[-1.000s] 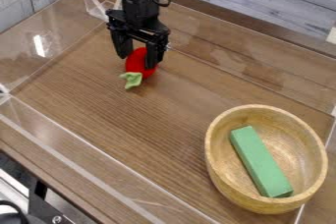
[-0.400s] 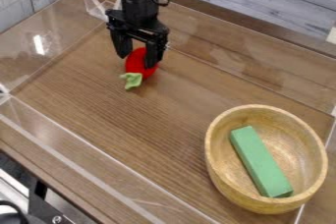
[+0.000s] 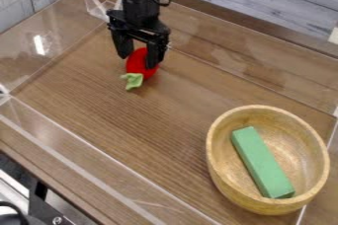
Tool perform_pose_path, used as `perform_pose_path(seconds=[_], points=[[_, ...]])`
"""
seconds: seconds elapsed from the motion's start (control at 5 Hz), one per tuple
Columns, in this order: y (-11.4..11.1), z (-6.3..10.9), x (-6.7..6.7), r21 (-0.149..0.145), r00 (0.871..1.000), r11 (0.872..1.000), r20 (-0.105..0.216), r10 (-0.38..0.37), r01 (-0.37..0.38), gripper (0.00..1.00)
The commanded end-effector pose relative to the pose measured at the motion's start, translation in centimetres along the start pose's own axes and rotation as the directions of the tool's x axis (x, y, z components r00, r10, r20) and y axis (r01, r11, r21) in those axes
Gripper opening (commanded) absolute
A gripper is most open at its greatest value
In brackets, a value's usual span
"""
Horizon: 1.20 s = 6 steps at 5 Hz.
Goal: Move the red object to the right side of the table
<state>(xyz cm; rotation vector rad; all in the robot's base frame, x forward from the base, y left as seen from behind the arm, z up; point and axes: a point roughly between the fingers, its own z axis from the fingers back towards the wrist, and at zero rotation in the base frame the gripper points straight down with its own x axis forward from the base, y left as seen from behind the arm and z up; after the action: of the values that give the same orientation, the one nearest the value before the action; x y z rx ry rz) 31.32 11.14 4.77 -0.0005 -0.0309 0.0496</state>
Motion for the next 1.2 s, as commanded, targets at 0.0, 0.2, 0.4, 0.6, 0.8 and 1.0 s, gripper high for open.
perform_pose_path(seconds=[0.0, 0.2, 0.4, 0.6, 0.8, 1.0], points=[[0.7, 1.4, 0.9, 0.017, 0.999, 1.0, 0.048, -0.001, 0.0, 1.0], [0.8, 1.3, 0.9, 0.018, 0.999, 1.0, 0.046, -0.001, 0.0, 1.0], [0.8, 1.3, 0.9, 0.018, 0.999, 1.0, 0.046, 0.001, -0.002, 1.0], [0.8, 1.1, 0.8, 0.016, 0.999, 1.0, 0.044, 0.005, -0.005, 0.0], [0.5, 2.0, 0.5, 0.0, 0.998, 1.0, 0.053, 0.015, -0.015, 0.0], [-0.2, 4.0, 0.0, -0.03, 0.997, 0.999, 0.077, 0.029, -0.027, 0.0]])
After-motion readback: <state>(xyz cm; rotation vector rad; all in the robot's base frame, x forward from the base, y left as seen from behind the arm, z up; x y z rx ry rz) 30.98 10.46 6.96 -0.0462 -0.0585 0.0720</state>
